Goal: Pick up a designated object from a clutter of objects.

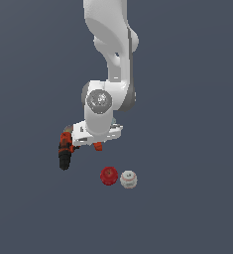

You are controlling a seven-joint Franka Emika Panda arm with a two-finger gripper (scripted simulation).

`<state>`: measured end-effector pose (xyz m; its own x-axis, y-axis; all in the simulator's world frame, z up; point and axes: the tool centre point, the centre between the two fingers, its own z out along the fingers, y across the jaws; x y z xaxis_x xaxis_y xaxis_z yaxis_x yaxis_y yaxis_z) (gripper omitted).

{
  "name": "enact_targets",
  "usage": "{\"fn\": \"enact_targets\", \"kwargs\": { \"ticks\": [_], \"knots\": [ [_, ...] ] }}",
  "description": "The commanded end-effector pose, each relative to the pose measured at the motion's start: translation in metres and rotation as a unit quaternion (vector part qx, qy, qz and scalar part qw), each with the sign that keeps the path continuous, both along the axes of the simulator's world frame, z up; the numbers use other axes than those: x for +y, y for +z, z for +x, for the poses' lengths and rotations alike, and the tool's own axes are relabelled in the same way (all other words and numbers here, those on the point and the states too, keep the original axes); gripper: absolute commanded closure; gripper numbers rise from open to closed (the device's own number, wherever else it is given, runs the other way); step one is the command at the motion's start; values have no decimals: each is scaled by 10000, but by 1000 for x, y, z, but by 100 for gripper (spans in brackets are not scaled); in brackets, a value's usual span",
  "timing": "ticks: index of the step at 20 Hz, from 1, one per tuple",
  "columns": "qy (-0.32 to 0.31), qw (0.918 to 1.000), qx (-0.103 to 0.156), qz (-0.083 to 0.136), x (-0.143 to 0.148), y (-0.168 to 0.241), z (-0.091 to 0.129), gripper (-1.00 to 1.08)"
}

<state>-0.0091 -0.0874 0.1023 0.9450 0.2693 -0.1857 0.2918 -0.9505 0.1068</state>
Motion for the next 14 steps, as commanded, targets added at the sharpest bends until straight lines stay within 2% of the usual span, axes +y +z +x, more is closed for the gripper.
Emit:
{"fn": "enact_targets", "kwargs": {
  "ticks": [1,14],
  "knots": [
    [1,10000,-39,-5,2,25,-5,108],
    [3,10000,-38,0,16,155,-45,108]
  ]
}}
